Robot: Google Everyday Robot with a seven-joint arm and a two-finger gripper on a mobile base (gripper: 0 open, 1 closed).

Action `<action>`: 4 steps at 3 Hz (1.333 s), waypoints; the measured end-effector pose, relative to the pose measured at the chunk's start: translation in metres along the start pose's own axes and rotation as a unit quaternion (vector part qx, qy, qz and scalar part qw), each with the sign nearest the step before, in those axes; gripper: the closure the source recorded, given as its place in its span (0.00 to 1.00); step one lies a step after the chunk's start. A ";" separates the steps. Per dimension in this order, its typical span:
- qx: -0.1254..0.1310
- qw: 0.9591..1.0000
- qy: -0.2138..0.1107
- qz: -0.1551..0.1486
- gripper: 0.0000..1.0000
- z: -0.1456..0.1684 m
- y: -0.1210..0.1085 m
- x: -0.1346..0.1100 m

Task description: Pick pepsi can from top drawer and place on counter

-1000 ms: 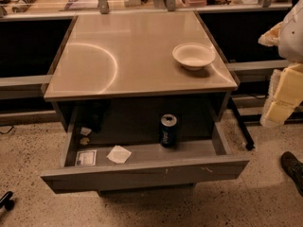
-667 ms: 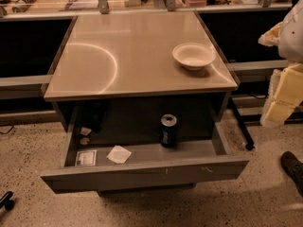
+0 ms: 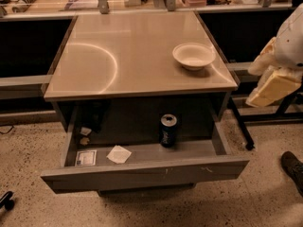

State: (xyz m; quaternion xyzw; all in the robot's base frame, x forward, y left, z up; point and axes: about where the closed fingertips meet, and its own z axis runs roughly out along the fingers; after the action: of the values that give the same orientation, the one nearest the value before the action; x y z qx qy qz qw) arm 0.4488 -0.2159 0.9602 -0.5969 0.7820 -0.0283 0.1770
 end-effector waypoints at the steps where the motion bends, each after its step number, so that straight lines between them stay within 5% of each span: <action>1: -0.012 0.999 -0.042 0.017 0.71 0.066 -0.004 0.002; 2: -0.029 0.996 -0.075 0.034 0.94 0.147 -0.002 0.004; 4: -0.009 0.995 -0.090 0.038 1.00 0.160 -0.014 0.000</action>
Offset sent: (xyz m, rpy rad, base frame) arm 0.0870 0.0373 -0.2437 0.2843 0.0153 -0.0313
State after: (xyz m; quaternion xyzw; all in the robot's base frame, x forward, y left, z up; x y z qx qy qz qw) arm 0.5114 -0.1926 0.8140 -0.5688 0.7850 0.0392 0.2424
